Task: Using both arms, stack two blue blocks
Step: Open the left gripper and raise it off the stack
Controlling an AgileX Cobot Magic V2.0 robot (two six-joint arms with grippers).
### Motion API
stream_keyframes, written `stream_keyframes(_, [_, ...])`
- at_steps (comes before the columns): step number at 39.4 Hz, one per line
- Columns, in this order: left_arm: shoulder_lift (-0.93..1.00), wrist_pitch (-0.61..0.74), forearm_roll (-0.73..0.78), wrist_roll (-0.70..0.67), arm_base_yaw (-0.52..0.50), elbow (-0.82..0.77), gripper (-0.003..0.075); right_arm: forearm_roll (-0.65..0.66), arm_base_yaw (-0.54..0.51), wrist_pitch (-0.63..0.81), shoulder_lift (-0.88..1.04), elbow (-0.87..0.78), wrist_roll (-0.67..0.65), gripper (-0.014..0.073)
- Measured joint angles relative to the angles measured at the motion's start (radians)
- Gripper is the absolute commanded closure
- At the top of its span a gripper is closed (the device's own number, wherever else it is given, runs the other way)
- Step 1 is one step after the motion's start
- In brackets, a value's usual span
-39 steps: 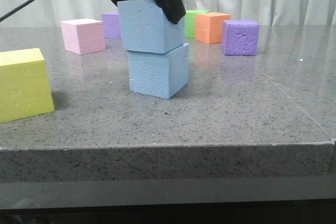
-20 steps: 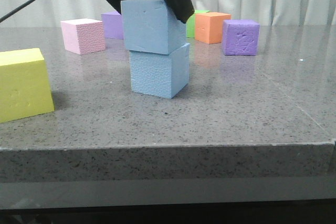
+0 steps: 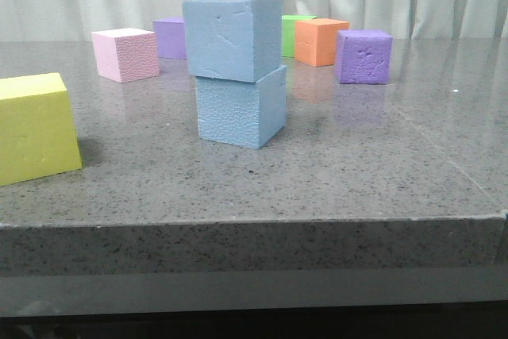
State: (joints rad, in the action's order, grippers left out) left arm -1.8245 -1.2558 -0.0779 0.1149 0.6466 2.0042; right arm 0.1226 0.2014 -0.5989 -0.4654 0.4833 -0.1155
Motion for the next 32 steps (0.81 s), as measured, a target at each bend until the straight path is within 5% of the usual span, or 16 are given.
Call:
stream_keyframes(14, [0.012, -0.004, 0.003, 0.001, 0.000, 0.000, 0.0731, 0.000, 0.000, 0.000, 0.000, 0.000, 0.000, 0.0653])
stream_keyframes(32, [0.130, 0.022, 0.007, 0.016, 0.000, -0.121, 0.0741, 0.000, 0.000, 0.000, 0.000, 0.000, 0.000, 0.0653])
